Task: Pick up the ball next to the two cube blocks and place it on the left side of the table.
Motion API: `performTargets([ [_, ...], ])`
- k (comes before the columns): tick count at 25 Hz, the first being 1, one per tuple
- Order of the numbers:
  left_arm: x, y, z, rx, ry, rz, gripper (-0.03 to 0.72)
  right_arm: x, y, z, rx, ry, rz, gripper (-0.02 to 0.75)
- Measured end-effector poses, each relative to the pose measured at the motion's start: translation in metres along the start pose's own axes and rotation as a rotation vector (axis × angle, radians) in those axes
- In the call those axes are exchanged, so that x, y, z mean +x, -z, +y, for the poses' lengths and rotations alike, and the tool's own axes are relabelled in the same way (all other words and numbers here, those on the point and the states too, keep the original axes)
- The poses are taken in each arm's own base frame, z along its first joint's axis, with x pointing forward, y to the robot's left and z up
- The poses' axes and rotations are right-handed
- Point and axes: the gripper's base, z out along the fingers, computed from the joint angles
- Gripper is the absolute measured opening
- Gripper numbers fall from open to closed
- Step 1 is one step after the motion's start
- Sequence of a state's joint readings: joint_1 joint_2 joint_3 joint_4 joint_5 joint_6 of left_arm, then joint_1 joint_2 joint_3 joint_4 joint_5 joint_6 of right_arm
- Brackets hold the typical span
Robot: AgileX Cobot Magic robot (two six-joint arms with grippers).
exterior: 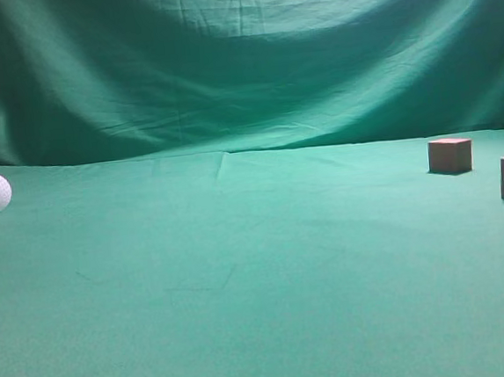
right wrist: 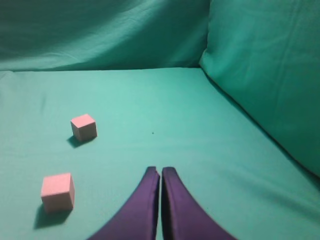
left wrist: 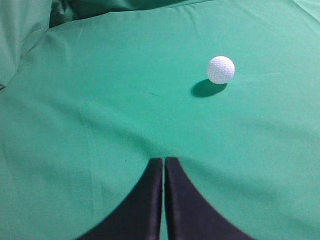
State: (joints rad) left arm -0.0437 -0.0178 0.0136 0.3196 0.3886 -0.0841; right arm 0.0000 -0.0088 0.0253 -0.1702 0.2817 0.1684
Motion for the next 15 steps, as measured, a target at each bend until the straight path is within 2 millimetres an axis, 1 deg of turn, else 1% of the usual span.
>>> performTargets([
  [5,0.0000,0.0000,0.0000,0.000,0.000,0.000,0.000,0.0101,0.0004,-0.0016,0.018,-0.017,0.105,0.000],
  [15,0.0000,0.0000,0.0000,0.000,0.000,0.000,0.000,0.0107,0.0004,-0.0016,0.019,-0.019,0.111,0.000],
])
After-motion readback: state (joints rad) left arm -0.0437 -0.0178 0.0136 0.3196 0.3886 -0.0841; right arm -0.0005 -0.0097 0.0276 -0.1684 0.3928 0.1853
